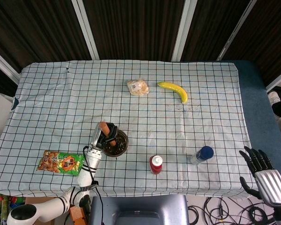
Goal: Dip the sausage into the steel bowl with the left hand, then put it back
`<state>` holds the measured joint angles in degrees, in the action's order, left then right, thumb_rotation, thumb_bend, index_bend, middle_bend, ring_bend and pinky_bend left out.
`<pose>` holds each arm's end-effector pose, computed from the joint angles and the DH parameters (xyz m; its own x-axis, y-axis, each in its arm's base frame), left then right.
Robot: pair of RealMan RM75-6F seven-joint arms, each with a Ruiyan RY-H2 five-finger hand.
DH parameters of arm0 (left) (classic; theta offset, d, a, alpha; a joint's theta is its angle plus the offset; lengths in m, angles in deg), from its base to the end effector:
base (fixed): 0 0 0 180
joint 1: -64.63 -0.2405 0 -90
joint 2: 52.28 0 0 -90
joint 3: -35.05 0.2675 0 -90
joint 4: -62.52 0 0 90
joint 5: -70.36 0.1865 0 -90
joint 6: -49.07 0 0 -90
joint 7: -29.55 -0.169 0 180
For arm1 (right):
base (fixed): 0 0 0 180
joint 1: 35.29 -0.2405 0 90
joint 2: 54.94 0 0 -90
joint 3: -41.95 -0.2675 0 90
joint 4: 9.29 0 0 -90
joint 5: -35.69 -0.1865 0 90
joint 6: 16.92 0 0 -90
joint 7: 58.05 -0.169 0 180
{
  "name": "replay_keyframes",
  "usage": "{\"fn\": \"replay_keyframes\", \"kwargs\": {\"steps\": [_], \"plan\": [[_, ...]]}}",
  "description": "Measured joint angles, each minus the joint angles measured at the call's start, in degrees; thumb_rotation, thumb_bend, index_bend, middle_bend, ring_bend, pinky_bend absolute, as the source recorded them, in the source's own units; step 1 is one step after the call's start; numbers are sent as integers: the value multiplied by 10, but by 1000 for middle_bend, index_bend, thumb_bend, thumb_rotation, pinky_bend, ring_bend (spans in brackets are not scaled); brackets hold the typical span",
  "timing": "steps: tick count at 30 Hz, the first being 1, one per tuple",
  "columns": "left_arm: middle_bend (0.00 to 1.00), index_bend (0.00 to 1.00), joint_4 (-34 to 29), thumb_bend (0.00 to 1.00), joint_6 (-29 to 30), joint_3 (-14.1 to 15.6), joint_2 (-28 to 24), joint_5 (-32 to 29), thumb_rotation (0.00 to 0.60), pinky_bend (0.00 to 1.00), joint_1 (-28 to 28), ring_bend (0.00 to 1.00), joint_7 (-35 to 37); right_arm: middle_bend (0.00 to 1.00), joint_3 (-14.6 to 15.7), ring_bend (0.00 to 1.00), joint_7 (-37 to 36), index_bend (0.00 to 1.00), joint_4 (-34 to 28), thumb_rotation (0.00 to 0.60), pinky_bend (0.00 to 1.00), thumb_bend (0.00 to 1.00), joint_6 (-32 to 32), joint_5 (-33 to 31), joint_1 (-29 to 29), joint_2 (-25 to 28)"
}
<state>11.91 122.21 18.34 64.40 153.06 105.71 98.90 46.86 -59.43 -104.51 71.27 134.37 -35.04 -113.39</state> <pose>-0.1195 0.3724 -0.0572 -0.7952 0.3438 0.4994 0.4615 -0.1910 0.8663 -0.2980 -0.1489 0.1856 0.4221 -0.1216 0.8983 -0.9036 -0.1359 0.4062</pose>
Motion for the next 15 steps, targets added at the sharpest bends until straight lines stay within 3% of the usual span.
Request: {"fn": "replay_keyframes", "kwargs": {"steps": [7,15], "plan": [[1000,1000,-22,996,-12,-4,-8,-8,600,1000,3,951,-20,0,-1,0,0,0,0,600,0,381,2,-1,1,0],[1000,1000,27,996,-39,12,18,-16,600,1000,0,951,-7,0,-2,0,-1,0,0,600,0,382,0,-3,1,0]]}}
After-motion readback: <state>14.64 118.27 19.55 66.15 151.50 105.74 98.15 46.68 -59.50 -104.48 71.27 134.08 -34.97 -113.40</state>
